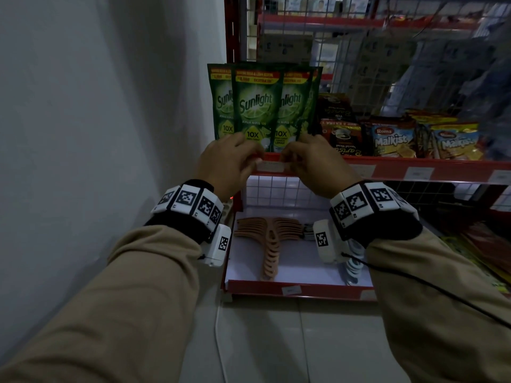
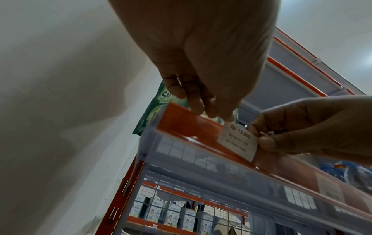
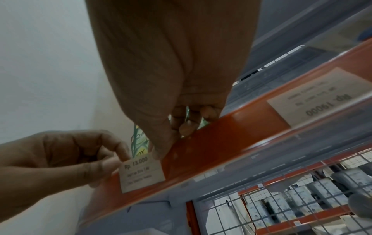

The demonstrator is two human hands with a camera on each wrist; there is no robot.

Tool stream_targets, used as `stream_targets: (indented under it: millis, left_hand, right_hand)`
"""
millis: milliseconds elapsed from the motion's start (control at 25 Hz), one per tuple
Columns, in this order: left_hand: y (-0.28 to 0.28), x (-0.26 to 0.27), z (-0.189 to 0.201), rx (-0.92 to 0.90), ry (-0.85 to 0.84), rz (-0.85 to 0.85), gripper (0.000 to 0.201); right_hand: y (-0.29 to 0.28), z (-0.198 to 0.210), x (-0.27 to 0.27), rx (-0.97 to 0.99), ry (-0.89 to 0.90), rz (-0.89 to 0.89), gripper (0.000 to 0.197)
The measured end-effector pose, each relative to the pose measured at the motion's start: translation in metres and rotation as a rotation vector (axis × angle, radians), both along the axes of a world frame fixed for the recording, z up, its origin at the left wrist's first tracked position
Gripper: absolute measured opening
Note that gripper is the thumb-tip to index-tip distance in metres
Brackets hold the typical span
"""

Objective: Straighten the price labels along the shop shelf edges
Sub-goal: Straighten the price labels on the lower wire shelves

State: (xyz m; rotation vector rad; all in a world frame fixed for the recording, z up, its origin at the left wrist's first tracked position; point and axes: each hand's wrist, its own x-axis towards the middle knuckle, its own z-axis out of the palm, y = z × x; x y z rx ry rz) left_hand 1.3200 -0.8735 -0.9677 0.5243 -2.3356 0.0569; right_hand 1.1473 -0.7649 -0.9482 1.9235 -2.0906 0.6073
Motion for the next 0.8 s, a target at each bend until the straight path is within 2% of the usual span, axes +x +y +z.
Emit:
stream_targets:
  millis: [200,640,800]
  left_hand:
    - [-0.0007,-0.0009,0.0004,-0.026,-0.034,0.050,0.017]
    - [0.0012,-0.0027,0.0016,-0.051,-0.100,0.135,0.023]
    - [0.0065,-0.0036,-0.0010,-0.130,-0.088,0.168,0.023]
  right_hand:
    - [0.0010,-0.0010,-0.0006,-0.024,-0.042,0.008,0.016]
    - [-0.0006,-0.0043,-0.0015,-0.025,0.013,-0.002,0.019]
    - [0.0068,-0.0029,-0.0058,-0.102,-0.023,0.014,0.021]
